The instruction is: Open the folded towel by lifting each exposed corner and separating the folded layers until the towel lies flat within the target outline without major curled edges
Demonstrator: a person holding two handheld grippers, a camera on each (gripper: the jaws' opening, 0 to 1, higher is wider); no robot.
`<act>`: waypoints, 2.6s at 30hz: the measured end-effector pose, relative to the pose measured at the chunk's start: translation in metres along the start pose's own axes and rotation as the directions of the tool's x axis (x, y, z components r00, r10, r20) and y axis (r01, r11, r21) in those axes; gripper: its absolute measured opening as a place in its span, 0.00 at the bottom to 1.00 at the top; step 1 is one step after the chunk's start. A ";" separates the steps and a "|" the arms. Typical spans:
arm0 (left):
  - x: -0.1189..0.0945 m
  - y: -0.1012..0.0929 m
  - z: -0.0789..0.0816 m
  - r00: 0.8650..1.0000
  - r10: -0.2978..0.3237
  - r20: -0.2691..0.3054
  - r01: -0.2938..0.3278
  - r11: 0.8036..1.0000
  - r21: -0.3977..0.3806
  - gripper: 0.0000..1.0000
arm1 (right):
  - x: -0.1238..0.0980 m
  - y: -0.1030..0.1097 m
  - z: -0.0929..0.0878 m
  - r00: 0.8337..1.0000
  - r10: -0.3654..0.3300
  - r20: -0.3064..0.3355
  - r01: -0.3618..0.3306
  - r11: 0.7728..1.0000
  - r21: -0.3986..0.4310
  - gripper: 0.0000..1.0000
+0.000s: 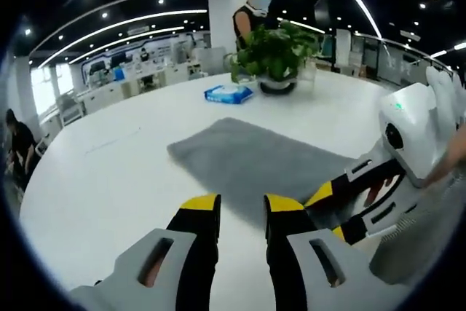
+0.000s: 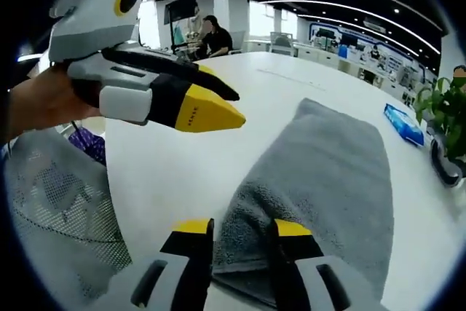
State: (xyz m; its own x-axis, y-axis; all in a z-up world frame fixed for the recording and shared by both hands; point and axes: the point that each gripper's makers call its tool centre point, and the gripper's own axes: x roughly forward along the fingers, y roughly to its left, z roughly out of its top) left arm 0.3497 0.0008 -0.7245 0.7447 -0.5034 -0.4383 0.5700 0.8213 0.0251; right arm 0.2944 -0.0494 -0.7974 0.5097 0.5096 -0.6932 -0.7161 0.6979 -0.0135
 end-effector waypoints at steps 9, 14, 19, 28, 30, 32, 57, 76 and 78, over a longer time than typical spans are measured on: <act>0.000 -0.002 -0.012 0.999 0.039 0.030 -0.039 0.999 -0.015 0.23 | -0.004 -0.012 0.003 0.999 -0.031 0.015 0.030 0.997 0.070 0.06; 0.001 -0.007 -0.022 1.000 0.024 -0.010 -0.025 1.000 -0.013 0.23 | -0.009 -0.016 0.009 0.998 -0.036 0.043 0.031 0.994 0.110 0.03; 0.005 -0.021 -0.024 0.999 -0.024 -0.030 0.024 1.000 -0.007 0.23 | -0.016 -0.023 0.016 0.996 -0.060 0.062 0.050 0.986 0.160 0.03; 0.018 -0.049 -0.045 0.985 -0.132 -0.114 0.142 0.986 0.084 0.23 | -0.029 -0.035 0.026 0.989 -0.101 0.104 0.074 0.969 0.235 0.02; 0.020 -0.056 -0.052 0.978 -0.151 -0.141 0.168 0.979 0.115 0.23 | -0.030 -0.039 0.031 0.986 -0.107 0.128 0.068 0.960 0.273 0.02; 0.020 -0.062 -0.052 0.978 -0.161 -0.135 0.181 0.972 0.149 0.23 | -0.031 -0.042 0.032 0.984 -0.113 0.136 0.068 0.951 0.301 0.02; 0.023 -0.079 -0.070 0.959 -0.233 -0.159 0.252 0.962 0.108 0.21 | -0.077 -0.114 0.013 0.929 -0.324 0.181 0.136 0.751 0.646 0.01; 0.022 -0.077 -0.071 0.959 -0.234 -0.157 0.249 0.966 0.077 0.22 | -0.109 -0.147 -0.021 0.896 -0.434 0.094 0.284 0.722 0.631 0.00; 0.022 -0.077 -0.071 0.959 -0.235 -0.159 0.250 0.965 0.077 0.22 | -0.111 -0.149 -0.023 0.892 -0.446 0.081 0.302 0.718 0.627 0.00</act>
State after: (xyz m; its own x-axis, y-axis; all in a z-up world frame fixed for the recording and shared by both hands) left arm 0.2975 -0.0548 -0.7997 0.5247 -0.6331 -0.5691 0.7629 0.6463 -0.0157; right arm 0.3331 -0.2216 -0.7353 0.8122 0.1840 -0.5536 -0.0610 0.9705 0.2332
